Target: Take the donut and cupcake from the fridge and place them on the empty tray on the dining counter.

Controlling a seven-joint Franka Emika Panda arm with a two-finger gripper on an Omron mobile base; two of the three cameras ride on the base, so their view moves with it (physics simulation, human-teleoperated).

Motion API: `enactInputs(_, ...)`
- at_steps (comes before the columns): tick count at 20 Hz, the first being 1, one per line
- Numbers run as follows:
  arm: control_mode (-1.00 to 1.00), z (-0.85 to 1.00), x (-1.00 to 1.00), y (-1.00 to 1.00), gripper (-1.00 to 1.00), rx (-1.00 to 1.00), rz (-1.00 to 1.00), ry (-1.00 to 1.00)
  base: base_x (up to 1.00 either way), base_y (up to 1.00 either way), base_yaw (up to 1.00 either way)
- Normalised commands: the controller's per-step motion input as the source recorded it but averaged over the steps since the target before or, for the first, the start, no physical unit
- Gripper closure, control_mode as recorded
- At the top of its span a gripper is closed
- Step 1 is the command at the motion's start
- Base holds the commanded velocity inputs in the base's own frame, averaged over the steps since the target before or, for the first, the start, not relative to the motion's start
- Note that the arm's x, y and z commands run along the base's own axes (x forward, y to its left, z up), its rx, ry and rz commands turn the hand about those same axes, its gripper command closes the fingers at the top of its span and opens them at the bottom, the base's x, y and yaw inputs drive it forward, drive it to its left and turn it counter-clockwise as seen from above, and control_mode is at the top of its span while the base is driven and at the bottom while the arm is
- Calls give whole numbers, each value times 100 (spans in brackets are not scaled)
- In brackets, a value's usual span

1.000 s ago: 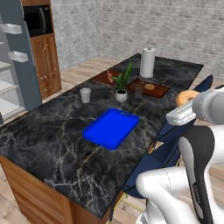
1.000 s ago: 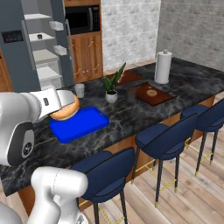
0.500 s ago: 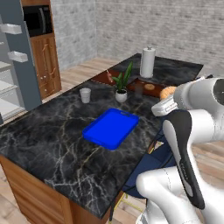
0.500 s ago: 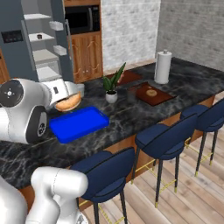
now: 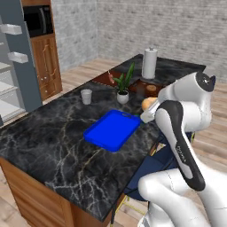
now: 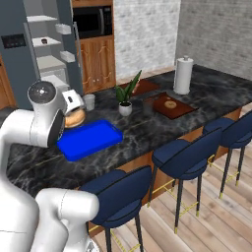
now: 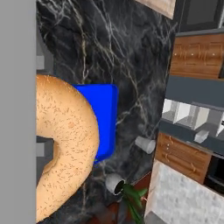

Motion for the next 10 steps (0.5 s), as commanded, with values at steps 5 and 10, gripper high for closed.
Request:
enactInputs(5,-100,-63,4,72,100,0,8,14,0,0,0)
enactInputs(10,-100,-38,29,24,100,0,2,18,0,0,0)
